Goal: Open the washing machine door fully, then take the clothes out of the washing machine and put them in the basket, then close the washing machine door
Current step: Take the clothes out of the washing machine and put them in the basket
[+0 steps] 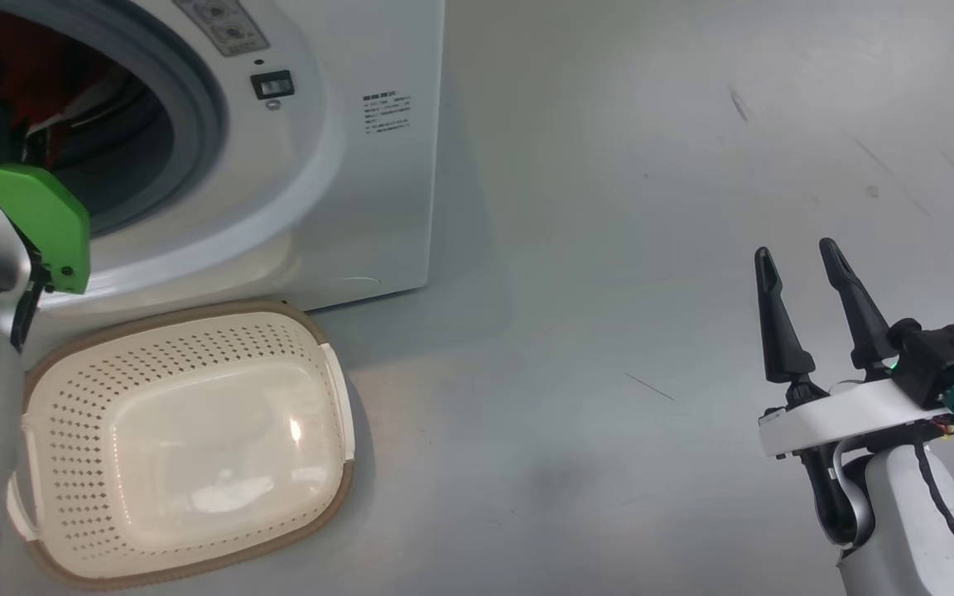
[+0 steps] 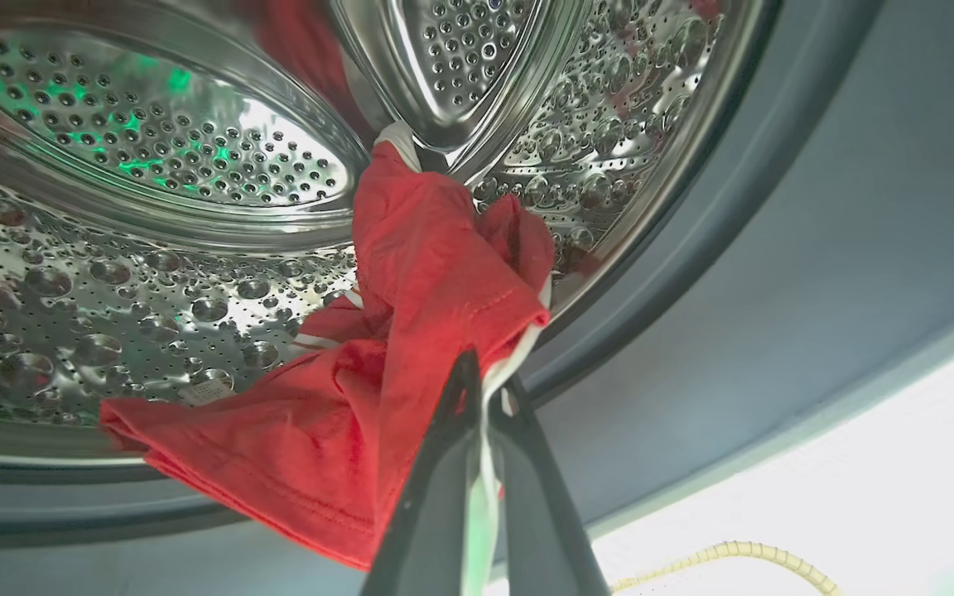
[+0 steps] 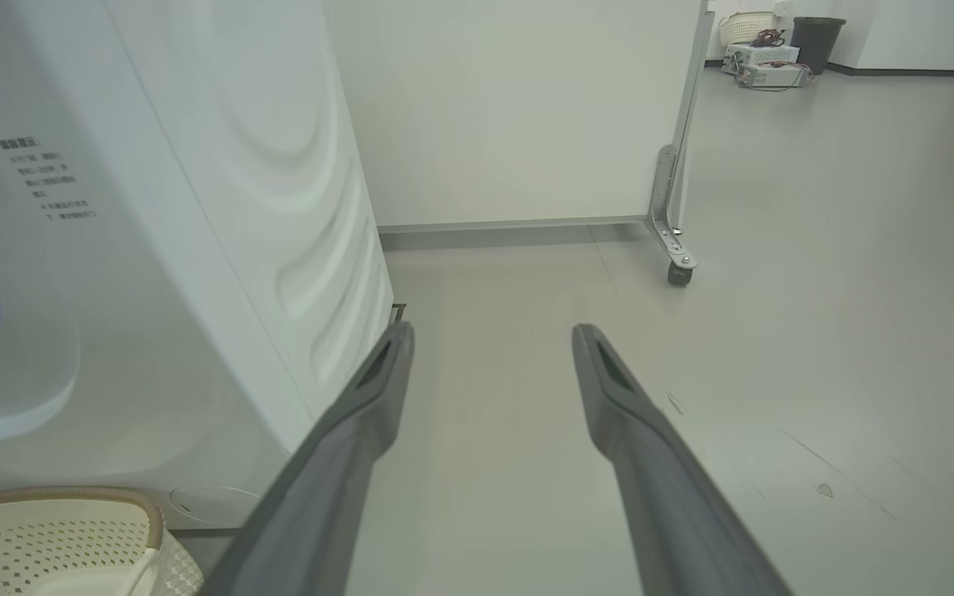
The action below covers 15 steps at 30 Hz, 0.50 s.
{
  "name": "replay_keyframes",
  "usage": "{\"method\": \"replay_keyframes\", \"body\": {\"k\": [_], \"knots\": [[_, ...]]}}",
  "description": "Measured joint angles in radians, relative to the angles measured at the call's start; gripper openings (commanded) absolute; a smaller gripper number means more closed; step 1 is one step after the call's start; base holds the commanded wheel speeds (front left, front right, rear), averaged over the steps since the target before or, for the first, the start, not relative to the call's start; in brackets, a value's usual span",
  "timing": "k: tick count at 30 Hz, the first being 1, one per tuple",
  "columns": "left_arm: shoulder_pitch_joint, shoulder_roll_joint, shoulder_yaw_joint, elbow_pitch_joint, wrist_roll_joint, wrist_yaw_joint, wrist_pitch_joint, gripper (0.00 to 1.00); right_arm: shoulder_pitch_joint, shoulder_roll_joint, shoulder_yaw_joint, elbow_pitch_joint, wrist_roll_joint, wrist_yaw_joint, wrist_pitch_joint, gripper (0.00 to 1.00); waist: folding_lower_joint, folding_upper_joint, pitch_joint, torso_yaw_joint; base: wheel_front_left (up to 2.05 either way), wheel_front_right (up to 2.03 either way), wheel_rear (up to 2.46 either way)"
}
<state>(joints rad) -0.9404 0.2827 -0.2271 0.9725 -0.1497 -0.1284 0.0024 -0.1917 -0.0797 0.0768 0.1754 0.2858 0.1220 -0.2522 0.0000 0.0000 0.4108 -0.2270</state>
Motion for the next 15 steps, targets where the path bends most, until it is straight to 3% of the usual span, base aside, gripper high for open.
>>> {"method": "replay_keyframes", "body": {"k": [15], "knots": [[0.121, -0.049, -0.001, 0.022, -0.062, 0.000, -0.159, 0.00, 0.051, -0.016, -0.008, 0.011, -0.007, 0.000, 0.000, 1.00, 0.0000, 0.0000, -0.103, 0.106, 0.00, 0.00, 0.00]]}}
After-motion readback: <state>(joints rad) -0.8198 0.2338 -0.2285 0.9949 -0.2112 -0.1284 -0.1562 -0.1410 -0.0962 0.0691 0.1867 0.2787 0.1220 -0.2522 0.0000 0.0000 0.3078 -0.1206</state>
